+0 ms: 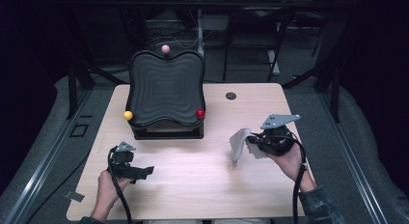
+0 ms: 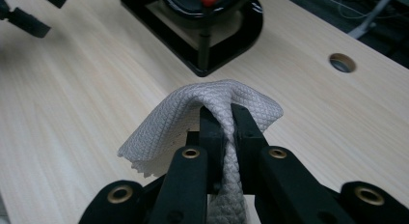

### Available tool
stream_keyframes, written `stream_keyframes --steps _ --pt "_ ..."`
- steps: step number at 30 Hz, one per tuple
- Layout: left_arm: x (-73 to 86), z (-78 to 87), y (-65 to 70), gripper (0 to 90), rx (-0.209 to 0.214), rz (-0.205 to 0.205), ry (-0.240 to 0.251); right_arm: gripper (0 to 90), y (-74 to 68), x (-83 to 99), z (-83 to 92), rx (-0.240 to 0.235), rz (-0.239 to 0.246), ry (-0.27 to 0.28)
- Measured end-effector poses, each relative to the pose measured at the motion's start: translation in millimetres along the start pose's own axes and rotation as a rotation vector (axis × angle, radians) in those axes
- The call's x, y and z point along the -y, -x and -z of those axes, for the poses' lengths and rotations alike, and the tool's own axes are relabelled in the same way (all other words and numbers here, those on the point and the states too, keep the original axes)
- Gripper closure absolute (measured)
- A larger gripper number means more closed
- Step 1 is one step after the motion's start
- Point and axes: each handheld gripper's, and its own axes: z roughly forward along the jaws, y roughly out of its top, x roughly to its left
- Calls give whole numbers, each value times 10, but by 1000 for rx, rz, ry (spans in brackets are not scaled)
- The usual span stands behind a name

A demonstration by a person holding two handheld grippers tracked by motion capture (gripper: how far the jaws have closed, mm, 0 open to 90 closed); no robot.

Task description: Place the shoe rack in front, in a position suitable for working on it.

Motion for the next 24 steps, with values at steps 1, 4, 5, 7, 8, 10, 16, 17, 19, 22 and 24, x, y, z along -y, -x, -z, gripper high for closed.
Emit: stream_keyframes --steps 1,4,5,7,8,10,16,17,19,22,24 --pt "1 -3 1 13 3 2 1 853 -35 -14 -33 -19 5 2" --pt "-2 -8 8 13 2 0 -2 853 -142 -60 -153 -62 20 2" --pt "-2 -8 8 13 2 0 -2 853 -167 -69 -178 -71 27 -5" --pt "-5 -8 6 13 2 -7 -2 853 -243 -86 -260 -118 35 4" --pt "-4 -6 8 13 2 -3 -3 853 -266 -92 -280 -123 44 8" --pt "-4 -8 6 13 3 -4 -1 853 -331 -106 -315 -110 51 13" --pt "-9 -13 13 13 2 -8 -4 853 -517 -64 -635 -159 55 4" --pt "-11 -15 14 13 2 -9 -3 853 -544 -55 -699 -176 52 5" --pt "-14 -17 21 13 2 -8 -2 853 -616 -37 -833 -199 56 -3" --pt "-20 -18 32 15 0 -11 -4 852 -717 -20 -1034 -229 66 -30" --pt "-35 -19 65 16 0 -24 -3 845 -784 -4 -1169 -235 68 -61"
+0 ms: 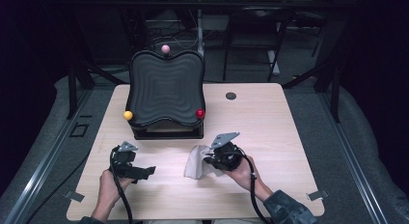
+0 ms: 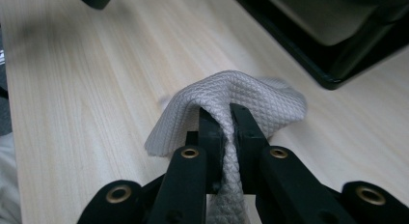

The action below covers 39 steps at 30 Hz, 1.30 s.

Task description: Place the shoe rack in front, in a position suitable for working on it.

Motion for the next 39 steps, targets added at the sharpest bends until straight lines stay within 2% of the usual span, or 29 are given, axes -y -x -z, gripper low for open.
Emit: stream_keyframes --steps 4,5,6,7,10,11,12,13,15,16,17,18,19,20,22,24,25,27,32,33,36,38,39 --pt "-35 -4 81 18 4 -25 5 749 -32 34 -243 -16 2 -69" --pt "-45 -6 108 18 5 -35 11 740 -26 41 -261 -11 3 -82" --pt "-59 -5 134 18 13 -44 9 698 -11 40 -255 -19 5 -95" --pt "-73 -3 162 18 19 -55 6 628 -7 44 -253 -10 -5 -83" --pt "-119 -16 268 17 52 -62 26 483 23 34 -154 -6 -14 -77" --pt "-138 -23 315 17 61 -60 35 440 42 39 -124 -33 -21 -49" --pt "-164 -30 359 16 70 -75 39 410 43 31 -69 -5 -23 -71" --pt "-191 -43 410 16 74 -85 45 375 53 39 -36 -21 -25 -51" --pt "-249 -67 511 11 81 -112 53 320 63 61 58 -6 -23 -55" --pt "-275 -84 564 7 85 -125 52 286 88 87 89 -27 -29 -37" --pt "-300 -104 616 3 88 -135 52 262 99 100 150 19 -40 -65" --pt "-324 -127 665 3 93 -144 52 241 132 122 198 28 -48 -68" --pt "-349 -151 713 3 104 -153 45 214 181 161 211 -34 -73 -8" --pt "-373 -176 758 2 105 -165 45 198 197 166 280 39 -77 -55" --pt "-422 -230 840 2 119 -175 39 161 264 218 332 13 -110 -19" --pt "-487 -298 952 1 134 -190 34 145 316 264 387 68 -126 -36" --pt "-487 -298 952 1 134 -190 34 145 316 264 387 68 -126 -36" --pt "-535 -350 1036 0 138 -205 25 139 428 355 460 87 -165 -45" --pt "-630 -460 1204 0 155 -206 18 127 564 466 587 127 -210 -44" --pt "-630 -460 1204 0 155 -206 18 123 588 490 608 131 -220 -40" --pt "-689 -560 1314 0 166 -210 -1 117 650 558 674 162 -245 -47" --pt "-698 -630 1347 0 171 -208 -20 112 699 608 698 153 -262 -41" --pt "-698 -669 1357 0 175 -204 -30 111 717 628 704 166 -267 -47"
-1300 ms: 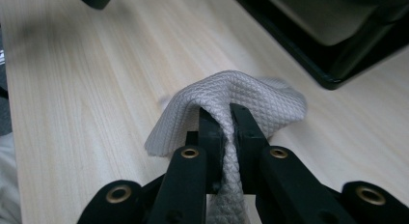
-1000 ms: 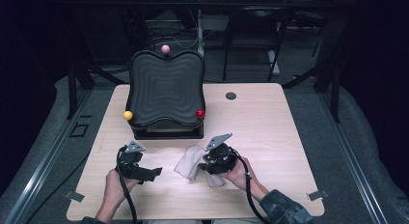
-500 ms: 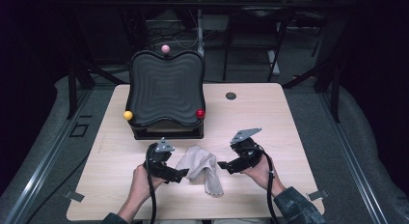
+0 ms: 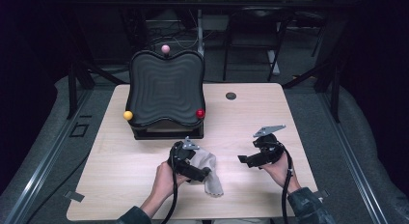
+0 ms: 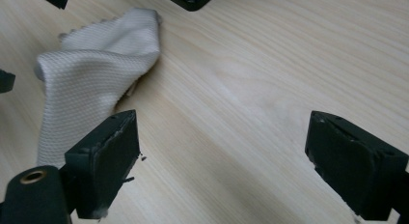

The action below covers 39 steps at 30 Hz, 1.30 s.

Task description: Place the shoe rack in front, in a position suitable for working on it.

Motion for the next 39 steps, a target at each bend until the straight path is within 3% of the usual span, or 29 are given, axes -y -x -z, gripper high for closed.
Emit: stream_keyframes --steps 4,12,15,20,24,27,31,39 --pt "5 -117 14 18 6 6 -30 114 67 34 -17 12 -14 -11" --pt "100 -376 55 297 -16 -8 -118 127 82 56 -84 3 -23 -51" --pt "119 -375 68 419 -64 -29 -112 133 87 56 -79 6 -22 -44" --pt "154 -353 33 615 -98 -43 -88 137 112 64 -90 5 -28 -53" --pt "177 -339 -7 743 -113 -46 -72 138 126 73 -101 12 -37 -60" --pt "202 -324 -44 849 -97 -25 -52 139 158 75 -98 15 -42 -52" --pt "204 -293 -61 863 -87 -16 -40 139 184 75 -90 11 -50 -49" --pt "170 163 -159 863 -72 9 34 138 190 76 -80 18 -50 -41"
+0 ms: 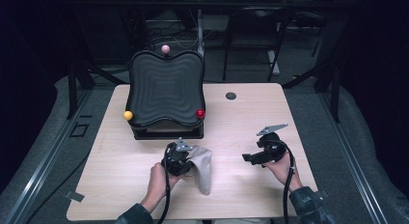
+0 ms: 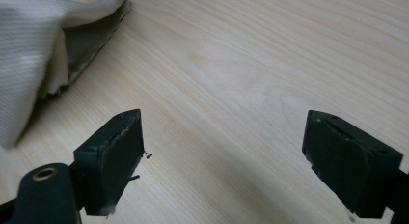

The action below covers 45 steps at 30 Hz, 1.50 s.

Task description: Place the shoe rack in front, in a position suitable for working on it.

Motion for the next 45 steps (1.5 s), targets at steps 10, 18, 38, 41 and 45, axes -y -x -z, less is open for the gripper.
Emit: stream_keyframes --steps 10,18,38,41,45 --pt "175 610 -354 861 -66 84 48 137 -16 -4 -5 9 10 6" --pt "463 995 -617 853 -170 139 18 135 -12 -2 -3 8 7 22" --pt "1200 1326 -1198 648 -294 353 -150 140 -35 -15 -51 15 14 21" --pt "1170 1362 -1177 567 -287 355 -136 140 -32 -21 -53 11 15 10" --pt "1099 1426 -1137 316 -286 344 -121 139 -51 -51 -47 4 18 24"
